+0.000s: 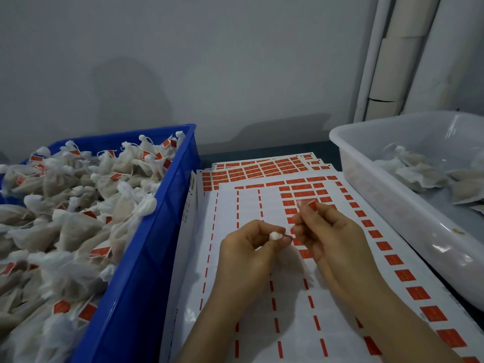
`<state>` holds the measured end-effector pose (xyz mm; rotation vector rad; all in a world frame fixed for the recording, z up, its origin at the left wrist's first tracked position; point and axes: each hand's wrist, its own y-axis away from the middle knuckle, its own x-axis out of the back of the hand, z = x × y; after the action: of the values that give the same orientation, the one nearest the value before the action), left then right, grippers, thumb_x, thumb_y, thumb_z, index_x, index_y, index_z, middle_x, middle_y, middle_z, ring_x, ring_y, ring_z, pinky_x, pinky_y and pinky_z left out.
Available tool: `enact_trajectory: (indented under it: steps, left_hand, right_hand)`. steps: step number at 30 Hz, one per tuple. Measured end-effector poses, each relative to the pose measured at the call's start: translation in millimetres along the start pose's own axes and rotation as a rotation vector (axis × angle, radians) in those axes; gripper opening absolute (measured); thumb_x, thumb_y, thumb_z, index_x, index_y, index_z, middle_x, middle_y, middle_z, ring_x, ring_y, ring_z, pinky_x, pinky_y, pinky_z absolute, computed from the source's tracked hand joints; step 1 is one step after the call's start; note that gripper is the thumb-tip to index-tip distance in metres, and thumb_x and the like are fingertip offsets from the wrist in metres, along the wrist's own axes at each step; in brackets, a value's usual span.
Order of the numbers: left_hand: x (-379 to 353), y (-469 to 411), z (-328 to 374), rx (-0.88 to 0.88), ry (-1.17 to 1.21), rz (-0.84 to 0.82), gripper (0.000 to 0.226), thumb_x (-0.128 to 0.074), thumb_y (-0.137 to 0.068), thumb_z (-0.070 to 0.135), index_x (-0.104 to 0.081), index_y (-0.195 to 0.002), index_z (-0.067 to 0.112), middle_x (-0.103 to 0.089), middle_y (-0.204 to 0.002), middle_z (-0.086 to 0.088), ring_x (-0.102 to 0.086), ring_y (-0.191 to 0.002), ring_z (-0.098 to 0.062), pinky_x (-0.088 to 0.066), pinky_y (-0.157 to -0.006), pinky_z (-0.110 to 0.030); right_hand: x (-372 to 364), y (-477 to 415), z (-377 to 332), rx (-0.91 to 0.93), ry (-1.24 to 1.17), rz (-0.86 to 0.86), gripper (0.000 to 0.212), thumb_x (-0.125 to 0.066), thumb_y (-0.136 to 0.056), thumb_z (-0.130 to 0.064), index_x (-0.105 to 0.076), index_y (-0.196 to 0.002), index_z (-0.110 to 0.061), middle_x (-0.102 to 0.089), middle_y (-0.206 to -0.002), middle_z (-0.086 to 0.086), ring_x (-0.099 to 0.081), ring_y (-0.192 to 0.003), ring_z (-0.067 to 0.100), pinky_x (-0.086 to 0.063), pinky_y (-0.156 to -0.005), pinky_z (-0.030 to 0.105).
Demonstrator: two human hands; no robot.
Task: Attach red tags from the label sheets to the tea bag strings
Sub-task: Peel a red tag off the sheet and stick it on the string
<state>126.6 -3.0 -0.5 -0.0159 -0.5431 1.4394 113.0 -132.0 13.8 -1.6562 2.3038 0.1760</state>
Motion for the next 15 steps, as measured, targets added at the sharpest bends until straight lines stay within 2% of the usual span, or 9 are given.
enact_trajectory:
  steps: [4,7,9,10,12,13,15]
  left_hand:
    - [0.8,-0.8,1.6,0.036,0.045,0.0,0.012,-0.067,-0.085,0.026,-0.066,-0.076,0.034,-0.069,-0.082,0.024,-0.065,-0.082,0.001,-0.05,-0.062,-0.007]
    - [1.9,-1.9,6.1,0.081,0.118,-0.028,0.014,-0.069,-0.084,0.023,-0.066,-0.075,0.034,-0.07,-0.083,0.024,-0.065,-0.084,0.002,-0.047,-0.062,-0.003]
    - [2.6,-2.4,7.7,0.11,0.173,-0.017,0.01,-0.07,-0.083,0.025,-0.067,-0.078,0.033,-0.069,-0.086,0.023,-0.064,-0.086,0.003,-0.047,-0.062,-0.003]
    - [3.5,-2.7,8.7,0.13,0.176,0.009,0.006,-0.071,-0.082,0.028,-0.068,-0.08,0.033,-0.068,-0.088,0.024,-0.062,-0.086,0.003,-0.047,-0.062,-0.004]
    - [6.8,-3.5,7.8,0.179,0.175,0.073,0.005,-0.071,-0.081,0.033,-0.068,-0.082,0.037,-0.065,-0.091,0.027,-0.061,-0.086,0.002,-0.049,-0.063,-0.006]
    - [8.9,-3.9,5.8,0.194,0.216,0.096,0.008,-0.071,-0.081,0.031,-0.067,-0.081,0.038,-0.066,-0.09,0.027,-0.063,-0.086,0.002,-0.05,-0.064,-0.007]
    - [13.6,-3.9,5.2,0.218,0.334,0.104,0.013,-0.071,-0.082,0.025,-0.068,-0.08,0.037,-0.068,-0.086,0.027,-0.063,-0.085,0.008,-0.049,-0.061,-0.005]
  right_hand:
    - [2.9,-0.4,2.3,-0.007,-0.023,0.028,0.014,-0.063,-0.065,-0.034,-0.071,-0.072,-0.025,-0.072,-0.074,0.001,-0.069,-0.065,0.019,-0.058,-0.064,0.026]
    - [5.0,-3.9,5.4,-0.038,-0.053,0.009,0.021,-0.062,-0.065,-0.038,-0.069,-0.079,-0.024,-0.073,-0.079,-0.002,-0.07,-0.072,0.023,-0.057,-0.065,0.03]
    - [2.3,-8.4,2.6,-0.09,-0.033,-0.032,0.027,-0.058,-0.068,-0.046,-0.066,-0.087,-0.029,-0.072,-0.081,-0.011,-0.067,-0.074,0.018,-0.054,-0.064,0.029]
    - [0.6,-10.1,2.0,-0.121,0.045,-0.063,0.029,-0.055,-0.073,-0.049,-0.062,-0.095,-0.032,-0.07,-0.087,-0.017,-0.064,-0.077,0.012,-0.052,-0.065,0.026]
    - [-1.1,-11.8,6.9,-0.042,0.403,-0.202,0.026,-0.049,-0.088,-0.04,-0.052,-0.113,-0.037,-0.058,-0.107,-0.025,-0.057,-0.084,0.005,-0.046,-0.07,0.02]
    - [-1.0,-11.1,10.5,0.029,0.572,-0.264,0.023,-0.05,-0.09,-0.034,-0.051,-0.112,-0.042,-0.055,-0.108,-0.027,-0.056,-0.083,0.003,-0.045,-0.07,0.017]
    - [-4.8,-4.6,13.3,0.07,0.763,-0.339,0.02,-0.057,-0.086,-0.031,-0.052,-0.091,-0.05,-0.056,-0.09,-0.03,-0.057,-0.076,0.0,-0.043,-0.061,0.013]
